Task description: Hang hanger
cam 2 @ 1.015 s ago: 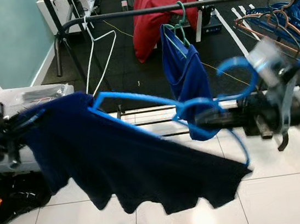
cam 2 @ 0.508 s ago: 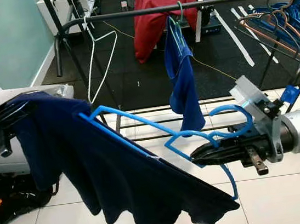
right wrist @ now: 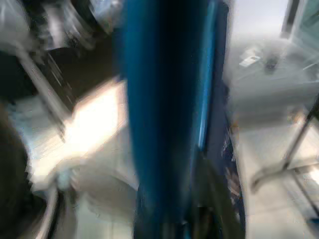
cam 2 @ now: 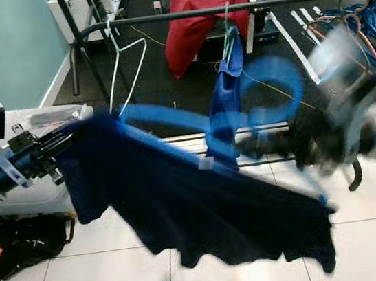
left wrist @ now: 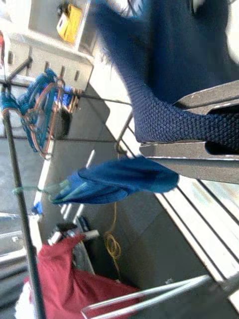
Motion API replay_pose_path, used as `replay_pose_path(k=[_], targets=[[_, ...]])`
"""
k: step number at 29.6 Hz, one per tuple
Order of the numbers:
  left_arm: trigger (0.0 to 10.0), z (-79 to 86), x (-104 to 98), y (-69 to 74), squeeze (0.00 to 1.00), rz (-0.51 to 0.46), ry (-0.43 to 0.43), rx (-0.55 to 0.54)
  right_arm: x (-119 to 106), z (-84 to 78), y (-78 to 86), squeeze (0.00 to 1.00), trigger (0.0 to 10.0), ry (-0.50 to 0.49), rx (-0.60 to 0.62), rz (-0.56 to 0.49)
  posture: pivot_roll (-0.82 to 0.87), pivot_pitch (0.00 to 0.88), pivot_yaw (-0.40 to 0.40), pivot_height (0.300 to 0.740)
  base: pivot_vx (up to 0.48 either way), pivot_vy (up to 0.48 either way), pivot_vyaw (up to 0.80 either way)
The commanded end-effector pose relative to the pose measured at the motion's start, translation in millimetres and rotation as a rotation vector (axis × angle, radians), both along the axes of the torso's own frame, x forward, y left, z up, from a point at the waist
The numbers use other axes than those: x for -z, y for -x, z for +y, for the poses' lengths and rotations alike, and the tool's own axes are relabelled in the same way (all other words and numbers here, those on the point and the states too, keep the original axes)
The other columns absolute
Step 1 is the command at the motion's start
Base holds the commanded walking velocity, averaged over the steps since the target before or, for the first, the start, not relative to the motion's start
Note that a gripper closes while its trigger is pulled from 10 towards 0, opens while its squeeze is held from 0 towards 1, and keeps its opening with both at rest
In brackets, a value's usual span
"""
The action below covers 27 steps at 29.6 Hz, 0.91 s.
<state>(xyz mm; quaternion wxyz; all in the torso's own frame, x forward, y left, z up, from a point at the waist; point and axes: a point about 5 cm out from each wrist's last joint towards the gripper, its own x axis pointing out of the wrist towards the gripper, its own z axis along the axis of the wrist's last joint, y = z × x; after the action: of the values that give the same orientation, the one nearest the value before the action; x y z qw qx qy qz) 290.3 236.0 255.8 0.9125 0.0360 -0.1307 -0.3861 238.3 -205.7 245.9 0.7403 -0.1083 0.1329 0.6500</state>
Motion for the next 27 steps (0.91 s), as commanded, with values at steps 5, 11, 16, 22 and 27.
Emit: replay_pose_path(k=[5, 11, 16, 22, 27], targets=[[10.0, -0.8, -50.7, 19.1, 0.00, -0.203, 0.137, 0.113, 32.8, 6.5, 13.5, 0.00, 0.0, 0.168, -0.072, 0.107, -0.15, 0.117, 0.036, 0.740, 0.000, 0.000, 0.00], [10.0, -5.8, -55.4, 26.6, 0.00, -0.220, 0.136, 0.181, 32.6, 6.4, 12.4, 0.00, 0.0, 0.167, -0.065, 0.102, -0.15, 0.118, 0.035, 0.740, 0.000, 0.000, 0.00], [10.0, -19.4, -43.8, 34.3, 0.00, -0.180, 0.048, 0.268, 5.3, 2.8, -1.5, 0.00, 0.0, 0.030, 0.014, 0.016, -0.15, 0.121, 0.035, 0.740, 0.000, 0.000, 0.00], [10.0, -16.8, -8.6, 14.4, 0.00, -0.051, -0.037, 0.129, -67.4, -13.6, -9.4, 0.00, 0.0, -0.410, 0.063, -0.179, -0.14, 0.118, 0.041, 0.740, 0.000, 0.000, 0.00], [10.0, -20.2, 25.1, -2.1, 0.00, 0.104, -0.044, 0.022, -96.3, -22.0, -9.3, 0.00, 0.0, -0.632, 0.071, -0.269, -0.14, 0.117, 0.044, 0.740, 0.000, 0.000, 0.00]])
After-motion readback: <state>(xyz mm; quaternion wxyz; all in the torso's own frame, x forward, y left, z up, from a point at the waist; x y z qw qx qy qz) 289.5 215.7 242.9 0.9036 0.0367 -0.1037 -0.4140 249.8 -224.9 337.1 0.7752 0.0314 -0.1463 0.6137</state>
